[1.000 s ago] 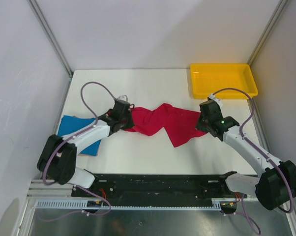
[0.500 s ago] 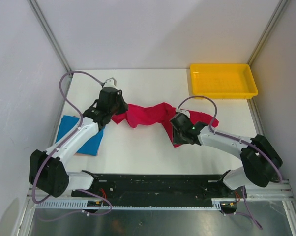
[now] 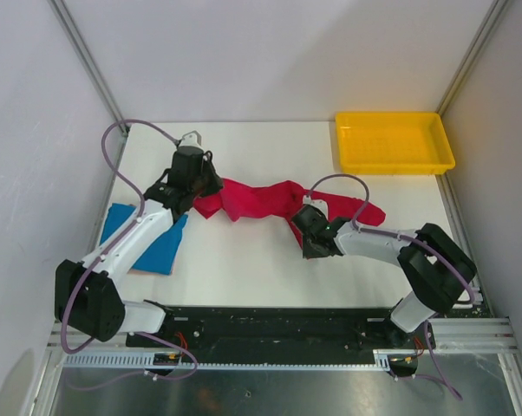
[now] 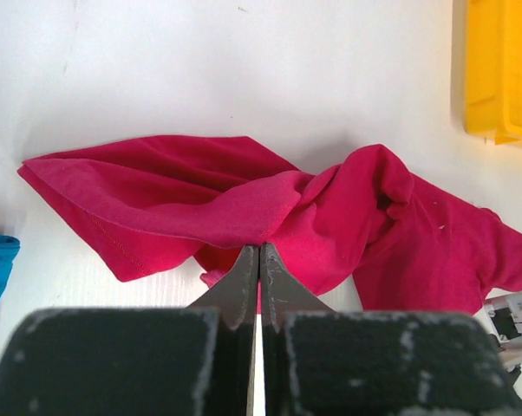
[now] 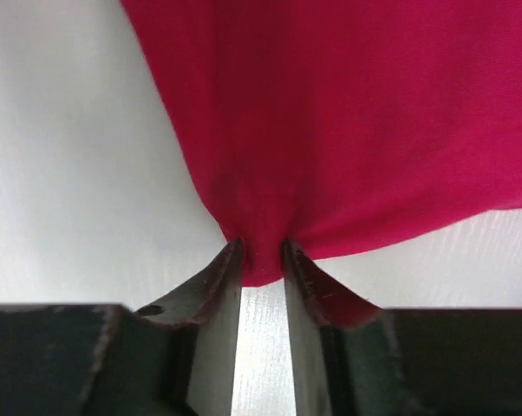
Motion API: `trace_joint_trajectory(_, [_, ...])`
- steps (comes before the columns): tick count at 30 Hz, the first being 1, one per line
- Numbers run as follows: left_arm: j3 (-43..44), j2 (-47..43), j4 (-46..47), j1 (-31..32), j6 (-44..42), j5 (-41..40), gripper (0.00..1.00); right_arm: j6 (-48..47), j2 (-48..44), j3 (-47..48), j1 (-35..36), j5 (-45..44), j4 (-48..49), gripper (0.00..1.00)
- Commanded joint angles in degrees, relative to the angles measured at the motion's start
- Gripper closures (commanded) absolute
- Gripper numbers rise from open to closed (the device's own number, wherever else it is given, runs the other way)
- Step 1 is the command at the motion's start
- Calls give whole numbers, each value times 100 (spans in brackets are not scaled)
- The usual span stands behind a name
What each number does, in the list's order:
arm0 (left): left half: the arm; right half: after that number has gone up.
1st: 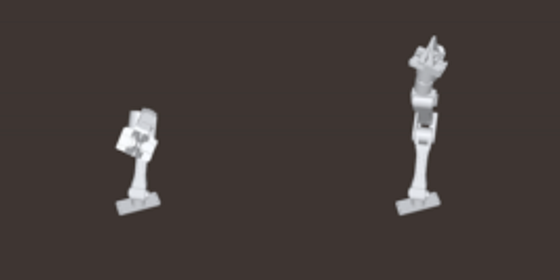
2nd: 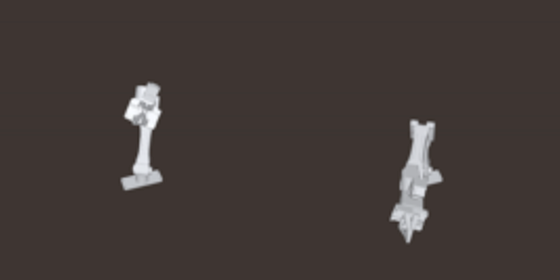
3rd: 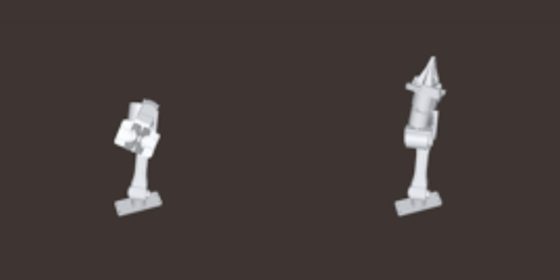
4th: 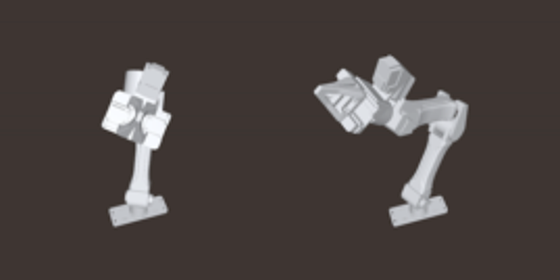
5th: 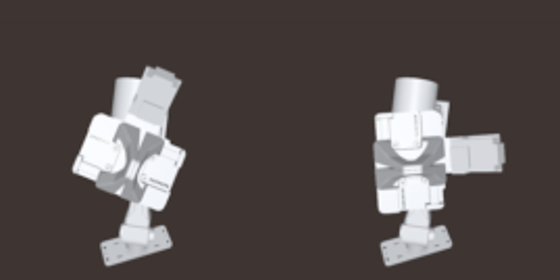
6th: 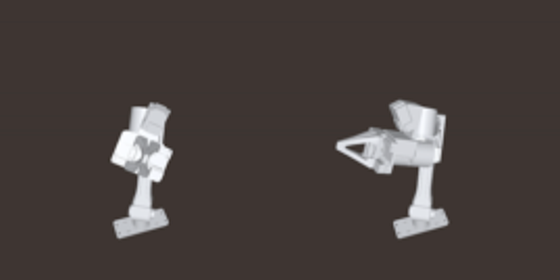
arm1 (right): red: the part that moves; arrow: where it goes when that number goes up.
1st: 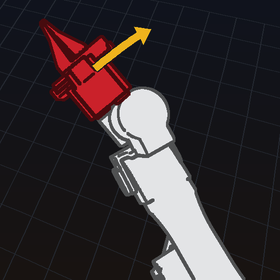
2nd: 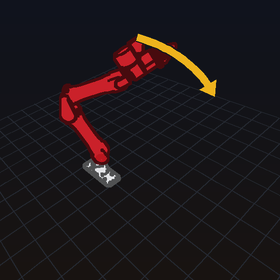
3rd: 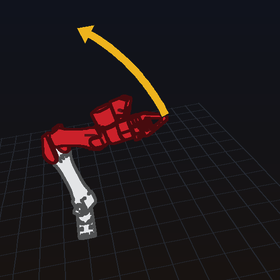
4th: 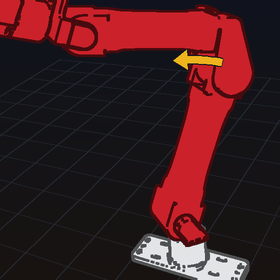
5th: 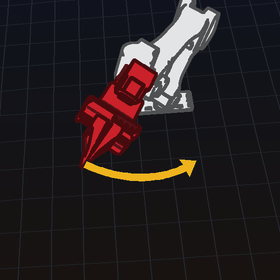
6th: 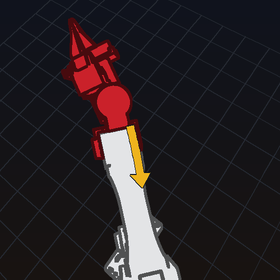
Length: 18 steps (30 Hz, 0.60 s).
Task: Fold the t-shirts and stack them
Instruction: Flatten out the tshirt
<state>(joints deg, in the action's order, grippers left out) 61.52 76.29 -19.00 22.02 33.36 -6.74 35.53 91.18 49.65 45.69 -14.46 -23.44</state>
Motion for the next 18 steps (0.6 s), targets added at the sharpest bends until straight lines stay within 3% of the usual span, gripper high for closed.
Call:
trace_joint_trajectory(1, [234, -32, 5, -96, -180, 64, 100, 192, 23, 1, 15, -470, -249, 82])
trace_joint_trajectory(3, [208, -74, -24, -140, -198, 71, 100, 231, -206, 1, -132, -740, -552, 95])
trace_joint_trajectory(5, [187, -144, -70, -201, -221, 93, 100, 258, -605, 1, -408, -933, -876, 99])
trace_joint_trajectory(13, [-10, -613, -411, -443, -374, 153, 100, 141, -3126, 253, -2348, -661, -1719, 100])
trace_joint_trajectory(18, [-50, -487, -520, -646, -473, 308, 100, 2, -3952, 980, -3738, -319, -2011, 100])
